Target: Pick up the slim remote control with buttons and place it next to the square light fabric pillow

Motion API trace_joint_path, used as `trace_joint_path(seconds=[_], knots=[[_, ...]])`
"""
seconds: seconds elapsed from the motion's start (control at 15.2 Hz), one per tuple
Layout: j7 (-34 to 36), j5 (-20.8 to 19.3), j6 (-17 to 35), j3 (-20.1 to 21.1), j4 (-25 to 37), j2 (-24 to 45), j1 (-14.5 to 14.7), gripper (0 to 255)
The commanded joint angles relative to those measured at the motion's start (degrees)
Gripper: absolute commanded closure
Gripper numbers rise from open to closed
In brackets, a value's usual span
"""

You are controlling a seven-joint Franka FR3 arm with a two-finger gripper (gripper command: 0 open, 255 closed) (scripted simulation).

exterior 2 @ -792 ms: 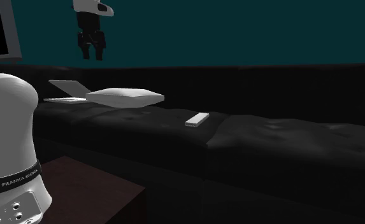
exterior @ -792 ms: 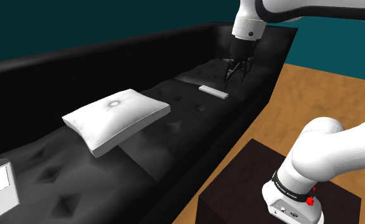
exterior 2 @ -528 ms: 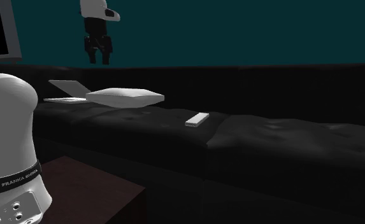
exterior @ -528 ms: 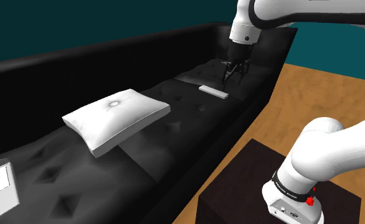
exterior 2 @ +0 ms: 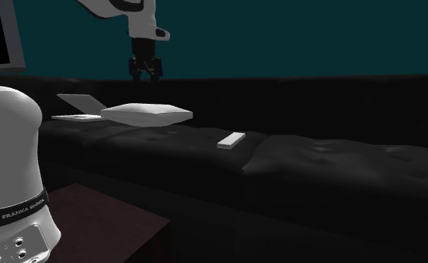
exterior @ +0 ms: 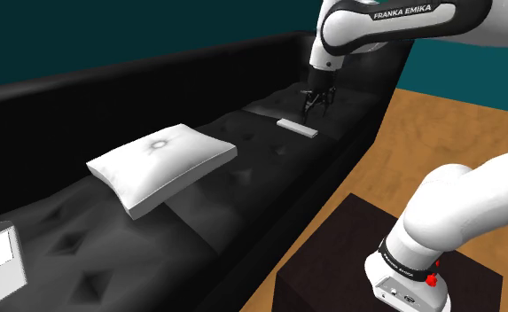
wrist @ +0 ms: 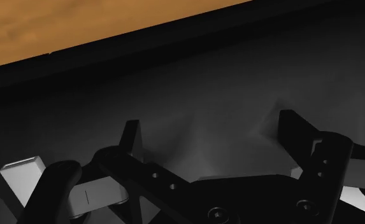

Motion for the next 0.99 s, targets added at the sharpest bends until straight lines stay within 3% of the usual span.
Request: trace_joint_path(seconds=[0.0, 0.46, 0.92], knots=[[-1.9, -0.6, 2.4, -1.5, 1.0, 3.6, -0.5, 0], [-8.3, -1.0, 9.1, -6.1, 7.0, 16.8, -1.8, 0], [-15.1, 1.4, 13.3, -9.7, 16.3, 31.3, -3.4, 0]])
